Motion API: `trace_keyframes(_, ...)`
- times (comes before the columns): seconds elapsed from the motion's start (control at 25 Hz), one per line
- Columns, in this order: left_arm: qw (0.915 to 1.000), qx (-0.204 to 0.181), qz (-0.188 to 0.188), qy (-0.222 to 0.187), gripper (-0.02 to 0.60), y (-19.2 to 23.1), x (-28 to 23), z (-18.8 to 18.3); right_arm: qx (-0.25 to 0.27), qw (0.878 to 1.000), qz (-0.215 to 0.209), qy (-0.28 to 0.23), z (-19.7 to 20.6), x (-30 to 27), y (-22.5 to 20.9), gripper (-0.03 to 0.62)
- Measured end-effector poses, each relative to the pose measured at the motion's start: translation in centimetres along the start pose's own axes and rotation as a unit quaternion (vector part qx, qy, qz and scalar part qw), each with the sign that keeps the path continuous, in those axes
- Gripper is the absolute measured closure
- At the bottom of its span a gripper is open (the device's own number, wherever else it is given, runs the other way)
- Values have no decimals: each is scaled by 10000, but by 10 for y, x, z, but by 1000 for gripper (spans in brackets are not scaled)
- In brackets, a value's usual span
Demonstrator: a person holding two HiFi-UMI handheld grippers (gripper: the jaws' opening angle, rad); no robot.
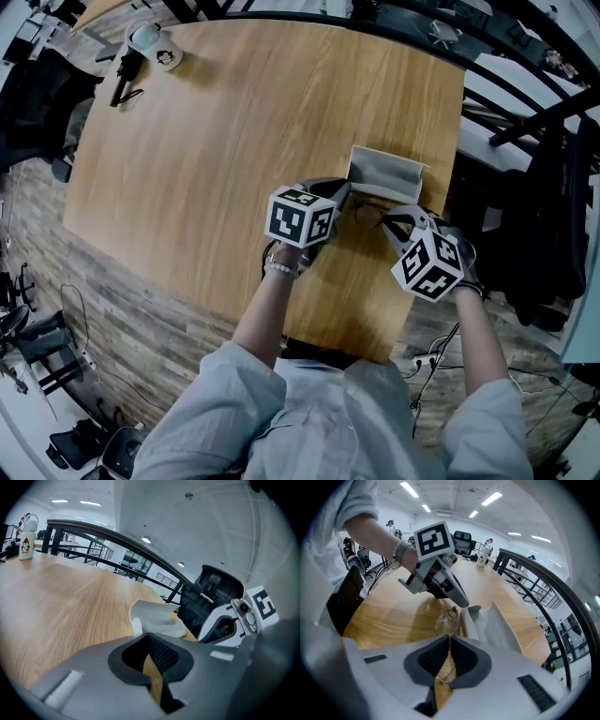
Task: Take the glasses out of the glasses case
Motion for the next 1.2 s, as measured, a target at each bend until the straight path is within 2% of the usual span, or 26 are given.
trace_keyframes(0.48,10000,-5,12,-6,578,0,0,0,-157,9999,19,-18,8,-13,10,579)
trace_keyframes(0.56,10000,19,15,-18,578,1,0,0,-157,9999,-10,-37,8,-11,10,500)
trace_keyframes(0.68,10000,39,20,-30,578,1,-1,0,-205,9997,60,-122,5,-4,2,461)
trace_keyframes(0.8,10000,8,0,-7,578,0,-1,1,-348,9979,472,-257,1,4,-22,462)
trace_keyframes(0.84,10000,-9,-3,7,578,0,-1,2,-426,9964,667,-291,0,6,-33,484)
trace_keyframes(0.88,10000,-27,-5,22,578,-1,-2,2,-502,9945,857,-319,-1,7,-43,557)
trace_keyframes(0.96,10000,-60,-12,46,578,-1,-3,2,-574,9906,1178,-380,-5,7,-64,592)
trace_keyframes(1.08,10000,-66,-13,57,578,-1,-3,2,-514,9856,1546,-453,-11,5,-89,592)
trace_keyframes(1.2,10000,-13,0,24,578,-1,-3,2,-476,9834,1705,-388,-14,-2,-110,592)
Point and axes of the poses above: the fingertips, and each gripper's own axes: x backward along the fingers, y to its left, z out of its underside, the point moved 6 cm from there along x, backward along the fingers, and after that the axes turned 14 degrees about z, right-handed, at the moved point
